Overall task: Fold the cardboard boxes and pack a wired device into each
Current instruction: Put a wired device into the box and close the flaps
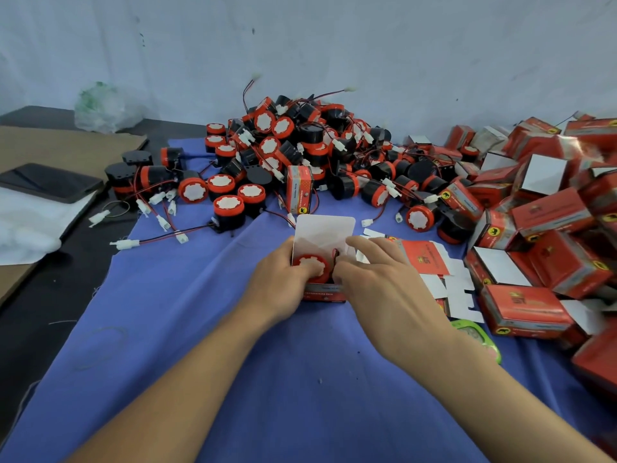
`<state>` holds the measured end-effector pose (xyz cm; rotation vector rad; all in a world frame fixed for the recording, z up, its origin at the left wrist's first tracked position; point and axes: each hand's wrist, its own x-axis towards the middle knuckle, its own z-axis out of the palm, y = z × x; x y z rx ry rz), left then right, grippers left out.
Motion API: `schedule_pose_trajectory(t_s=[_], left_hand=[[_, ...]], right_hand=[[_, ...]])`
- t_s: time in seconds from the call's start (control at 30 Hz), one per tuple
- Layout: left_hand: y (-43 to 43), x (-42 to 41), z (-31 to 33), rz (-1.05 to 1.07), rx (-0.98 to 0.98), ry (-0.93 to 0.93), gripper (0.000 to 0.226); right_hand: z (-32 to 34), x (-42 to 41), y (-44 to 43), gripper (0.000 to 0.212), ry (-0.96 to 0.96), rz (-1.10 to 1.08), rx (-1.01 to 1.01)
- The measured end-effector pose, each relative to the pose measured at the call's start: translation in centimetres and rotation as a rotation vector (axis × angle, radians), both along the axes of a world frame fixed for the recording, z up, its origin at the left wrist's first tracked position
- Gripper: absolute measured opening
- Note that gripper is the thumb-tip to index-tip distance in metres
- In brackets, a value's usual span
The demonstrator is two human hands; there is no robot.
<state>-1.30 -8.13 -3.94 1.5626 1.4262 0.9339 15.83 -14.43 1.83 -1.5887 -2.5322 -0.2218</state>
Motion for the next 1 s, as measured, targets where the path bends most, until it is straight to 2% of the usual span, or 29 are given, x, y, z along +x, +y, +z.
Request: schedule_pose_trajectory(t_s=[0.13,0.2,0.33,0.4,0.47,0.53,0.6,0.63,0.73,0.77,0.83,0.87,0.93,1.0], left_hand=[[-0.5,0.9,0.4,0.070,0.053,0.102,0.062],[-0.6,1.4,0.6,0.137,0.063,0.153,0.063],[-0.2,1.9,0.5,0.187,0.002,0.135,0.063],[0.0,1.9,0.4,0.180,-0.006,0.107,0.059],[0.0,1.9,0.3,0.164,0.000,0.070,0.053],[-0.2,1.9,0.2,0.145,0.015,0.029,0.048],[-0.4,1.7,0.1,0.133,0.040,0.025,0.046],[-0.4,1.7,0.1,0.130,0.046,0.035,0.045],[-0.4,1.8,0.1,0.139,0.022,0.039,0.041],[-0.4,1.9,0.1,0.141,0.019,0.034,0.040],[-0.4,1.9,-0.1,0.139,0.029,0.040,0.041],[-0.5,1.8,-0.1,0.136,0.039,0.042,0.043],[-0.5,1.7,-0.3,0.121,0.061,0.045,0.048],[-0.6,1.5,-0.4,0.098,0.074,0.052,0.054]], right_hand=[[0.1,0.4,0.5,0.022,0.048,0.051,-0.028],[0.7,0.7,1.0,0.021,0.044,0.088,-0.073],[2.6,1.7,2.0,0.031,0.099,0.071,-0.322],[2.9,2.1,2.6,0.029,0.294,-0.019,-0.320],[2.5,1.7,3.1,0.024,0.532,-0.130,-0.197],[1.8,0.8,3.4,0.019,0.617,-0.194,-0.103],[1.7,-0.1,3.7,0.016,0.563,-0.240,-0.040],[1.8,-0.5,3.8,0.015,0.477,-0.264,-0.024],[2.4,-1.9,4.0,0.017,0.059,-0.274,-0.004],[2.4,-2.4,3.9,0.020,-0.024,-0.269,-0.002],[2.2,-2.9,4.1,0.029,-0.082,-0.273,0.000],[2.0,-2.8,4.3,0.027,-0.075,-0.281,-0.011],[1.6,-2.4,4.8,0.010,-0.045,-0.325,-0.042],[1.0,-2.2,5.0,0.016,-0.023,-0.374,-0.059]])
